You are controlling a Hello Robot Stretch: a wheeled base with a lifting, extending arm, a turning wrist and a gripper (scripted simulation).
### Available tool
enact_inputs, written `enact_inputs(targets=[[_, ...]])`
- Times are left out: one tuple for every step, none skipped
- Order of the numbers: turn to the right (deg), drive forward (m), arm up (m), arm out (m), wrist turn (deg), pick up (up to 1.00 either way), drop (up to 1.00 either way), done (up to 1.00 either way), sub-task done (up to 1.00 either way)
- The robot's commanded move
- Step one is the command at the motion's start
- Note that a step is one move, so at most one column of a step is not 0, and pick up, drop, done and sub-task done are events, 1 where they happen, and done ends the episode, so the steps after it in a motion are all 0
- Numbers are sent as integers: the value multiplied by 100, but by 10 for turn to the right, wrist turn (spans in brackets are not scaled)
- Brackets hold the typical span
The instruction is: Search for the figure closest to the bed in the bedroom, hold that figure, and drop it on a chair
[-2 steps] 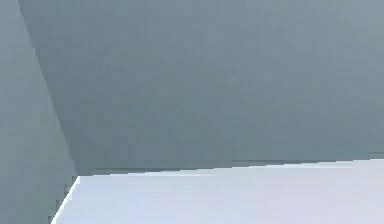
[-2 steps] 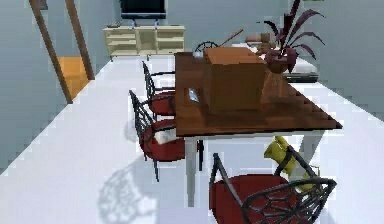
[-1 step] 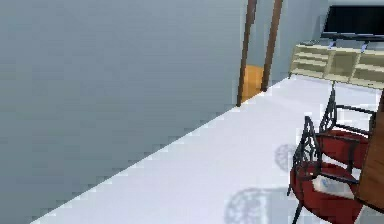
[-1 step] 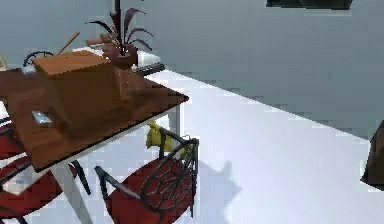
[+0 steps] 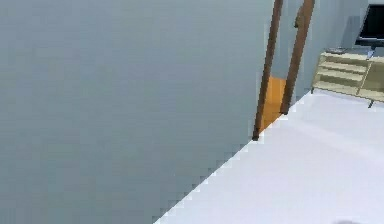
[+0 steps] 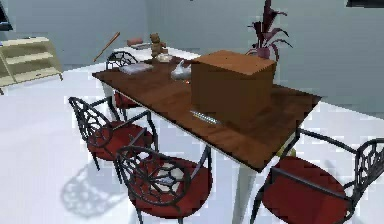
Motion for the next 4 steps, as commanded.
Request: enact_inputs(targets=[[90, 0, 0, 0, 0, 0, 0, 0, 0], [0, 30, 0, 0, 0, 0, 0, 0, 0], [330, 0, 0, 0, 0, 0, 0, 0, 0], [0, 100, 0, 0, 0, 0, 0, 0, 0]])
